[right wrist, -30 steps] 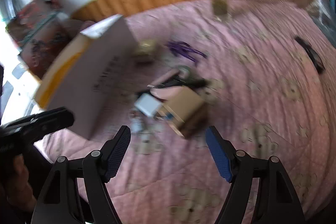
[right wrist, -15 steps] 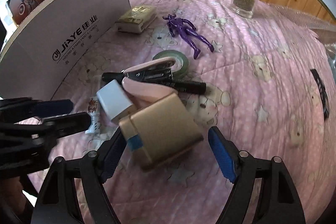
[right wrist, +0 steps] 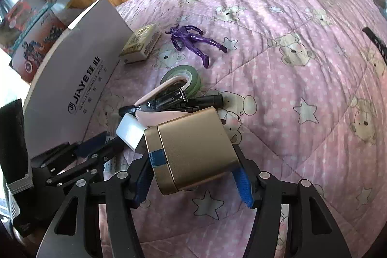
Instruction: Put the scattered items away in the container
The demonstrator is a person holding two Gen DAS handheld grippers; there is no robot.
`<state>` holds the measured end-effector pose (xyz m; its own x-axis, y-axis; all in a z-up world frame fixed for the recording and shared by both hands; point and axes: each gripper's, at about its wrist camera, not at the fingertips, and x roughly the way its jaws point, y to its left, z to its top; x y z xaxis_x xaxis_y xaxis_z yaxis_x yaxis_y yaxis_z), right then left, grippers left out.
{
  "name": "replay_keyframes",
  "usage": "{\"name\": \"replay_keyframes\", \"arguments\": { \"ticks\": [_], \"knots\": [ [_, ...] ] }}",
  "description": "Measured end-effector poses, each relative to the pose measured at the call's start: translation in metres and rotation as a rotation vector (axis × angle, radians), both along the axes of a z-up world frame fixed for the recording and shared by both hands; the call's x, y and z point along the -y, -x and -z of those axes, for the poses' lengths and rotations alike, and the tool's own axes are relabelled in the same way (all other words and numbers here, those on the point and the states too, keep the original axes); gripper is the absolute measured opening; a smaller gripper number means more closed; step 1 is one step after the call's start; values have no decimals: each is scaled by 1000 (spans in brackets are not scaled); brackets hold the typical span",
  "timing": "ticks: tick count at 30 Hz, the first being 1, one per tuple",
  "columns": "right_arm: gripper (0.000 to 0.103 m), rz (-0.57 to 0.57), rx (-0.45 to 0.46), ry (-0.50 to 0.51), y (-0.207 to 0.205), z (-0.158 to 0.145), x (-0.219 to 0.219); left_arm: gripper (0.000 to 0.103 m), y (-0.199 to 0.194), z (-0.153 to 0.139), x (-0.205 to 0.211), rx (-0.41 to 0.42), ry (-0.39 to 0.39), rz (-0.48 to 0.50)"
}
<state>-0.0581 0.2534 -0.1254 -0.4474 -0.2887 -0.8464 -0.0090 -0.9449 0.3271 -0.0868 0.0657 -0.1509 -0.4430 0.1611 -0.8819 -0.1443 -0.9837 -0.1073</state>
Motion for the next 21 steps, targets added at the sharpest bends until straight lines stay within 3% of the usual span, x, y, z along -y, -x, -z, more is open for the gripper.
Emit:
{"name": "replay_keyframes", "arguments": {
  "ticks": [6,21],
  "knots": [
    [54,10,-28,13,-4,-7,0,19,-10,-5,9,44,-74,-30],
    [54,24,-59,25,-28,-16,3,19,-36,-54,9,-28,-129,-19]
  ]
}}
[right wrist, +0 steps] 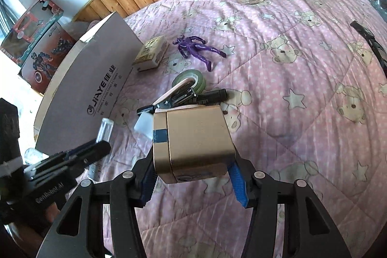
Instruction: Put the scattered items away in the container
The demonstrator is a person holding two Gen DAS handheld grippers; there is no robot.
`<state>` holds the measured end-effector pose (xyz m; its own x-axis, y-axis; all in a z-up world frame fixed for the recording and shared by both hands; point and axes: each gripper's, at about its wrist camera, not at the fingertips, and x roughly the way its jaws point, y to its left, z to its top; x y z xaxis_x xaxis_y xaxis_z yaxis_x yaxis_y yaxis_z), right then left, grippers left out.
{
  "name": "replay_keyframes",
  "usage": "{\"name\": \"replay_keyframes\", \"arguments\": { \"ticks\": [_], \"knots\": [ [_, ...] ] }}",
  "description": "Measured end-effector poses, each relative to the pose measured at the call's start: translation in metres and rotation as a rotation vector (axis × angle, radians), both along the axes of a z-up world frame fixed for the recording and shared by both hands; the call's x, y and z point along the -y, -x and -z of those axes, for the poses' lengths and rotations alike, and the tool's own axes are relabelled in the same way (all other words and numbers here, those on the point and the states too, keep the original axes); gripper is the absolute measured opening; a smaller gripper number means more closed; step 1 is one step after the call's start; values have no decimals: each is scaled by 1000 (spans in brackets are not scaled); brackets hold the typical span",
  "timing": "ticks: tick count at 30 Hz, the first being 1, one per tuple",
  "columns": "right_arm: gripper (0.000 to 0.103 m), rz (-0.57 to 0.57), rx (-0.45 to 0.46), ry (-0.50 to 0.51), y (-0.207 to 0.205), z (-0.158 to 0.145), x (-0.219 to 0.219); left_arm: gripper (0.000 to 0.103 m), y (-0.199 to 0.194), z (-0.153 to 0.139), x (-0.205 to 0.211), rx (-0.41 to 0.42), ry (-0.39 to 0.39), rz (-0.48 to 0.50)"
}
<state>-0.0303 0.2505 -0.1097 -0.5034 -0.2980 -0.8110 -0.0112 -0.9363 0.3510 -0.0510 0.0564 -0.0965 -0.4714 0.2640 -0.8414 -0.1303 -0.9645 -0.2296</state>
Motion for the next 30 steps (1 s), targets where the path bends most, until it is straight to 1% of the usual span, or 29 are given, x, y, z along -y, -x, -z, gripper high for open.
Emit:
{"name": "replay_keyframes", "arguments": {
  "ticks": [13,30],
  "knots": [
    [54,-47,-41,-72,-23,-28,33,19,-27,-33,26,-61,-54,-13],
    [54,-138,-117,-164,-36,-79,97,19,-43,-59,74,-111,-132,-66]
  ]
}}
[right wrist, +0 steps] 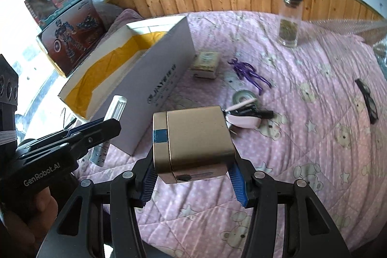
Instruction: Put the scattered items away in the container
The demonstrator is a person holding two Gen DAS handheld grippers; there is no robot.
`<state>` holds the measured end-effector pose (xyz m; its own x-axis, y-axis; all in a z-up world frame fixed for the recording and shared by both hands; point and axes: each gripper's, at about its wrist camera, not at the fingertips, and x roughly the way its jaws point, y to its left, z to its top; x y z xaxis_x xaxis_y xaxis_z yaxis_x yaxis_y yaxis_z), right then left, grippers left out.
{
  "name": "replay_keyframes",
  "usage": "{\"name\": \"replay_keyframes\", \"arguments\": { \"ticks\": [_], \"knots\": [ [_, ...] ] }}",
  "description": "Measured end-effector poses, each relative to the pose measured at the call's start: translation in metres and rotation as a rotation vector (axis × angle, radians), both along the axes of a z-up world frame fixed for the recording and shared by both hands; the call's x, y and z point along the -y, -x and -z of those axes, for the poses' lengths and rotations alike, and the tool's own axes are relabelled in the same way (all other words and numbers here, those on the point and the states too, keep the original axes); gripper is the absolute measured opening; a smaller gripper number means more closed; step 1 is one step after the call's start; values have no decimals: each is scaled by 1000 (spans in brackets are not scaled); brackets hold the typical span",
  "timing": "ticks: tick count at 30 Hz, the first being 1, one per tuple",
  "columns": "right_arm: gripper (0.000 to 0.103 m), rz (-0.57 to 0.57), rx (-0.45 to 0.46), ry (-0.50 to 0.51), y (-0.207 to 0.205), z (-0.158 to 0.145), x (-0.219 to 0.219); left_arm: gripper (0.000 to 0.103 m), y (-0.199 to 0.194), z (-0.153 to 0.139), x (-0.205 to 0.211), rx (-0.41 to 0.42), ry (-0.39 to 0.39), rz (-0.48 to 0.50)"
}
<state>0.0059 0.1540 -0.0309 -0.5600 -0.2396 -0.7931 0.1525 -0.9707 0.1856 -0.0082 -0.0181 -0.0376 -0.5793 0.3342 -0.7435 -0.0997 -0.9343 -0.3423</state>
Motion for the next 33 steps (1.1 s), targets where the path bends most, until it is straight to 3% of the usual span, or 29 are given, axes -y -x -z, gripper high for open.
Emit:
{"name": "replay_keyframes", "arguments": {
  "ticks": [33],
  "knots": [
    [54,-105,-59,-22,6,-42,72,19,-2,-18,55,-25,-59,-90]
  ]
}}
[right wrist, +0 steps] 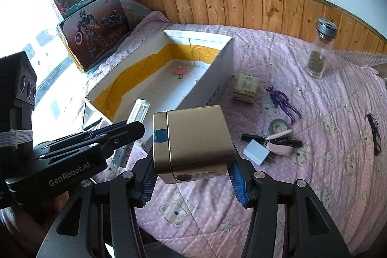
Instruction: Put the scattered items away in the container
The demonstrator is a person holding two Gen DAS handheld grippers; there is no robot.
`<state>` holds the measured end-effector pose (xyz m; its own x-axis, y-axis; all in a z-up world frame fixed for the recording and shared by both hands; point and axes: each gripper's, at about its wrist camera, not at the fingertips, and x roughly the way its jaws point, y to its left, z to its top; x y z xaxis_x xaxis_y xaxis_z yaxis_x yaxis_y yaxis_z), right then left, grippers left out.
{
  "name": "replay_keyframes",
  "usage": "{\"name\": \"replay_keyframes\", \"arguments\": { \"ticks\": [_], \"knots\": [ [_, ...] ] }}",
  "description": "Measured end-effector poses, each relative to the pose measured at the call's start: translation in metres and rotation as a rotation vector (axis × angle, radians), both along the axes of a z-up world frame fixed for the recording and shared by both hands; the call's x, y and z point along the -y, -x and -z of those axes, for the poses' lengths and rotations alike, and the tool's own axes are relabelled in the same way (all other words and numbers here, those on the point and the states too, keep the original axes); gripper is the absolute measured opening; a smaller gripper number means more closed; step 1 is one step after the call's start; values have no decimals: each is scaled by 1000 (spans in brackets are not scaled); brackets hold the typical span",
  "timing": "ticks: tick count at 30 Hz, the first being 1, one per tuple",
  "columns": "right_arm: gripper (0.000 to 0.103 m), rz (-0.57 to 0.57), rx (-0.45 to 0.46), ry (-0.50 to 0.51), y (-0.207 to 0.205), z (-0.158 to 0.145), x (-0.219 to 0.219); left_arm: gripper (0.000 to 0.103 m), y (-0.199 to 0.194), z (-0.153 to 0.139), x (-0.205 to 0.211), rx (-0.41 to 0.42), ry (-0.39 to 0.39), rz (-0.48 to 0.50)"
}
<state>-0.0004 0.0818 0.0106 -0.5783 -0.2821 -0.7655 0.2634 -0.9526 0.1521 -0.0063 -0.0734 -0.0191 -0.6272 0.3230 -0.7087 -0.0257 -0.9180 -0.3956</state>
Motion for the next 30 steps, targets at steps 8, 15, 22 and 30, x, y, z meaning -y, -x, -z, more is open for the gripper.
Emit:
{"name": "replay_keyframes", "arguments": {
  "ticks": [8,15,22,30],
  "knots": [
    [54,-19,-19,4,5,-10,11,19,3,-4,11,-10,-5,-18],
    [54,-41,-31,5,13,-16,23,19,7,-6,22,-16,-7,-36],
    [54,-62,-36,6,22,-18,35,19,14,-6,33,-13,-8,-55],
    [54,-79,-29,3,34,-16,45,19,23,-2,44,-8,-13,-71]
  ]
}}
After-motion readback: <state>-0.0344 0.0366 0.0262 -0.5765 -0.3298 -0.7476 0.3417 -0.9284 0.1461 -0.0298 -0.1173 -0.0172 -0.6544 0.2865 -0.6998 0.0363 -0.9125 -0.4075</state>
